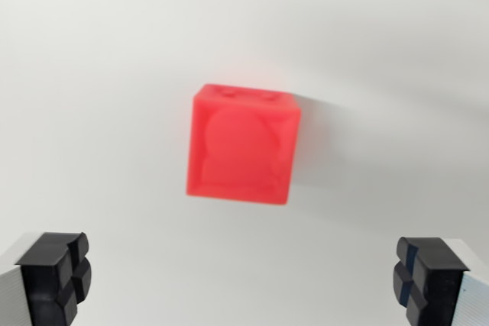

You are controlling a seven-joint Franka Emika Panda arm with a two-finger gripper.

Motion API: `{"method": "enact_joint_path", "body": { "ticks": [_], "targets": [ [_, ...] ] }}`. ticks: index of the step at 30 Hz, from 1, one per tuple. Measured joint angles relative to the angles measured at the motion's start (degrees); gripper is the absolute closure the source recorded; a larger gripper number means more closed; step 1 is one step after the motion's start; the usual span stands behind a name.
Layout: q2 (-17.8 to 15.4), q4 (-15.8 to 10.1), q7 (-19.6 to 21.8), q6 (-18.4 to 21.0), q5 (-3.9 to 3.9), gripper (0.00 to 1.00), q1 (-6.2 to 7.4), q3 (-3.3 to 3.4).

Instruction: Destack cube

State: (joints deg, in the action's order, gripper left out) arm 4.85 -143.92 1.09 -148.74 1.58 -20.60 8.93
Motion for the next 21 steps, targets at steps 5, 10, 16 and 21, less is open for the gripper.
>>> {"method": "enact_joint_path", "body": {
  "ticks": [5,10,16,21],
  "targets": [
    [-2.76,0.2,0.62,2.81,-0.82,0.0,-0.01,0.09],
    [-5.57,0.76,1.15,6.18,-1.55,0.0,-0.04,0.11],
    [-8.16,1.54,1.57,9.45,-2.11,0.0,-0.09,0.11],
    [-10.12,2.38,1.88,12.3,-2.49,0.0,-0.1,0.11]
  ]
}}
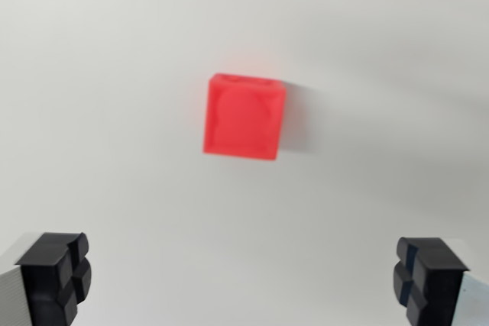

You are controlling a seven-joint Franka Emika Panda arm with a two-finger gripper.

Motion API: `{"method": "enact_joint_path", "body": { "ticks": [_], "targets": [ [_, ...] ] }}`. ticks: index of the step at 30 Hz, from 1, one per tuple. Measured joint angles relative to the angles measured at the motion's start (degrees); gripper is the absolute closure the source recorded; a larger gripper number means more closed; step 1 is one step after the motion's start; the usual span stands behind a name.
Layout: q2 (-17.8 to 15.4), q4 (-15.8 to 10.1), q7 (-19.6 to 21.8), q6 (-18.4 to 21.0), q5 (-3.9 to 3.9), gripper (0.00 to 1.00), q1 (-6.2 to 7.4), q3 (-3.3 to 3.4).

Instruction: Destack cube

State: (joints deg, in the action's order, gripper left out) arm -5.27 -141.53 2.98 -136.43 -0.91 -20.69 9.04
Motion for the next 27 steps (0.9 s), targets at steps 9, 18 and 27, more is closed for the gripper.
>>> {"method": "enact_joint_path", "body": {
  "ticks": [9,18,27],
  "targets": [
    [-2.91,1.61,0.33,4.43,-0.5,0.0,0.0,0.0],
    [-5.03,3.38,0.58,8.35,-0.79,0.0,0.0,-0.04],
    [-6.56,4.98,0.75,11.43,-0.91,0.0,0.0,-0.13]
  ]
}}
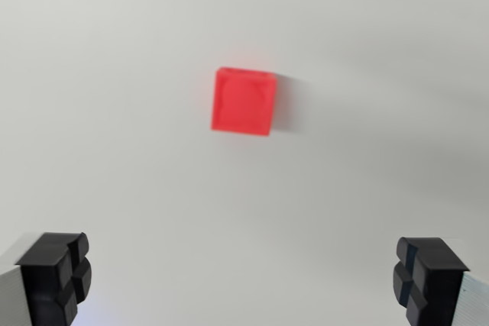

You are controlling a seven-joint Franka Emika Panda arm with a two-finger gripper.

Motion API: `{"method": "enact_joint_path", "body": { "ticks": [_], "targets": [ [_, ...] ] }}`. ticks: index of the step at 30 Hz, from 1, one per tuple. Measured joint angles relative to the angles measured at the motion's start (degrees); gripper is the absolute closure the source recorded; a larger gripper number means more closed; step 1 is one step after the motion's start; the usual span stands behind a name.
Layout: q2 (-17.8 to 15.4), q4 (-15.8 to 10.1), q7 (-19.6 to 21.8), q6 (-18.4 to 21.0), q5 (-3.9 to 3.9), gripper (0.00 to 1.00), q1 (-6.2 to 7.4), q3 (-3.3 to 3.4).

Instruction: Destack cube

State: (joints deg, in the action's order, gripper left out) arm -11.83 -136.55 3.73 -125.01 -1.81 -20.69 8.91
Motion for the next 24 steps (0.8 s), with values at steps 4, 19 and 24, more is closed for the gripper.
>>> {"method": "enact_joint_path", "body": {
  "ticks": [4,19,24],
  "targets": [
    [-0.41,0.45,0.04,0.93,-0.03,0.0,0.0,-0.03],
    [-0.73,1.16,0.11,2.04,-0.07,0.0,0.0,-0.07],
    [-0.72,1.16,0.11,2.04,-0.07,0.0,0.0,-0.07]
  ]
}}
